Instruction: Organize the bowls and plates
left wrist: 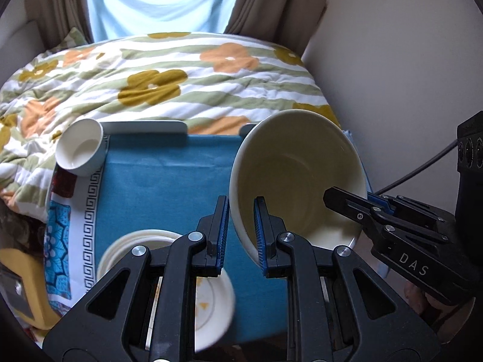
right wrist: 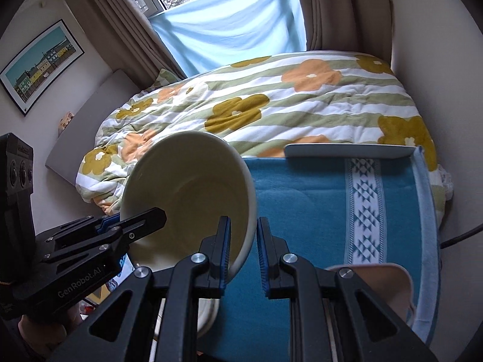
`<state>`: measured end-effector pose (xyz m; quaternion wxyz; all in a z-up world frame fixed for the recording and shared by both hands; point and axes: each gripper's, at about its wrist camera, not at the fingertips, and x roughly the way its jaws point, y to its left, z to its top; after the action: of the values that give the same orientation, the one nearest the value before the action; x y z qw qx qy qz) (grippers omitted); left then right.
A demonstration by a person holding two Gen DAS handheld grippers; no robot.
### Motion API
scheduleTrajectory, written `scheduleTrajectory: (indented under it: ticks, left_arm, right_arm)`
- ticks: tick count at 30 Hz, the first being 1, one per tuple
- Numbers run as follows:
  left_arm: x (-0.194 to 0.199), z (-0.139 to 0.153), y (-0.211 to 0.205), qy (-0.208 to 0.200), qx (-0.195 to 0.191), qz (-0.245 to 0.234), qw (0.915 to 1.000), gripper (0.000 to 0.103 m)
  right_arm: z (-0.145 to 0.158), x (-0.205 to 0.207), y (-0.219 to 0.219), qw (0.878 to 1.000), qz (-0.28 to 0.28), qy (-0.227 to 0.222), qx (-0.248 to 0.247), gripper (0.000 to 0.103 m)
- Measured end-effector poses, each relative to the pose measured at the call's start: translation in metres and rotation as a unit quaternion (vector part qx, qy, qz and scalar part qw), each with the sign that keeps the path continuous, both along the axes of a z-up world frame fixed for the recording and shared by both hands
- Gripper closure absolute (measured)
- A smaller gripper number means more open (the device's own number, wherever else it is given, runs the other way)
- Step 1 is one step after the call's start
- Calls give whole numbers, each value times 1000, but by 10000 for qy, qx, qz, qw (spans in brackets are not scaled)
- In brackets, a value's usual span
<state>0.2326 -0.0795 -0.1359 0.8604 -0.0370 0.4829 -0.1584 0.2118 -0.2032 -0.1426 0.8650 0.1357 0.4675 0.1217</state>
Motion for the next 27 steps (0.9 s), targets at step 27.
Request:
scheduleTrajectory:
  ticks: [27]
  left_arm:
    - [-48,-99,-154,1232,647,-1075,9844,89]
  right_arm:
    - [-93,-85,-127,9904,-721,1178,90,87]
